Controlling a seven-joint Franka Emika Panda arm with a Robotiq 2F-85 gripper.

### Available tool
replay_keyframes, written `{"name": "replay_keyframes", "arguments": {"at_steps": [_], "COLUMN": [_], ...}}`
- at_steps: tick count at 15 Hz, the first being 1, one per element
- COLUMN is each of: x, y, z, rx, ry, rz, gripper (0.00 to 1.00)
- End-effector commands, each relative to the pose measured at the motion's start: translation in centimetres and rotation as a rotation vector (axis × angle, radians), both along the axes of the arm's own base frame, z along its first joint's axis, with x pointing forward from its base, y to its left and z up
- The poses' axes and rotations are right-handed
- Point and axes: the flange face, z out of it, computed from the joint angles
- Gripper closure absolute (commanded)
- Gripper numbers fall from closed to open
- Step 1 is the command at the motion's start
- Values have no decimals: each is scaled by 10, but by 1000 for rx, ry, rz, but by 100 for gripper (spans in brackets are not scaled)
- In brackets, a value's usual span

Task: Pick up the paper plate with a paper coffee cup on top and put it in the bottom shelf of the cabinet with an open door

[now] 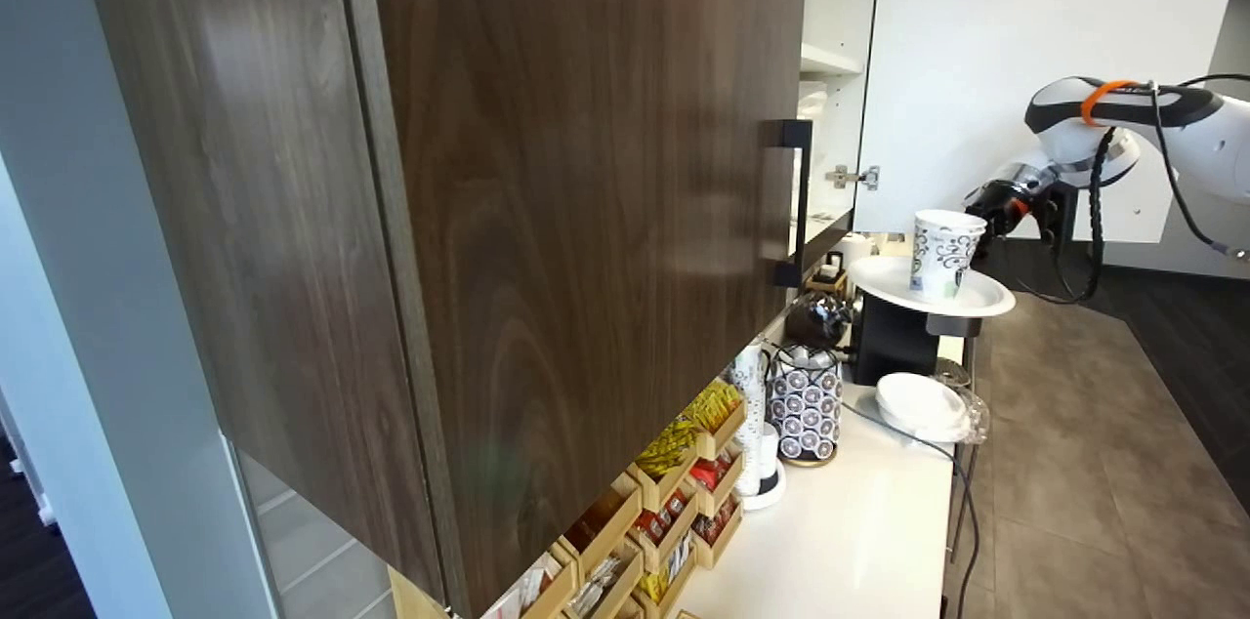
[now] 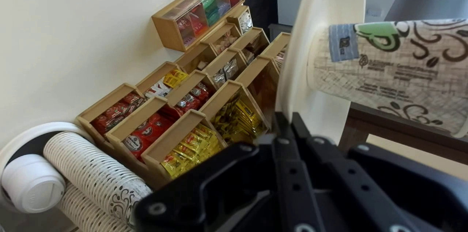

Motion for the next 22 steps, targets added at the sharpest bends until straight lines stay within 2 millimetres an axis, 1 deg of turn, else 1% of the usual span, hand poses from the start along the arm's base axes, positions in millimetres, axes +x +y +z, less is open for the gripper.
{"name": "replay_keyframes", "arguments": {"at_steps": [1,2,3,5,8,9,16,19,22], "x": [9,11,5,9,11,11,18,27,42], "y": [6,10,6,9,10,9,21,28,33], "z": [23,29,22,29,28,27,69,79,84], "rx": [11,14,0,-2,-4,-4,11,13,12], "ry": [45,31,7,3,4,5,-28,-16,11], "rz": [-20,-18,-25,-28,-27,-27,-56,-90,-144], "gripper": [99,99,96,96,96,99,99,99,99]}}
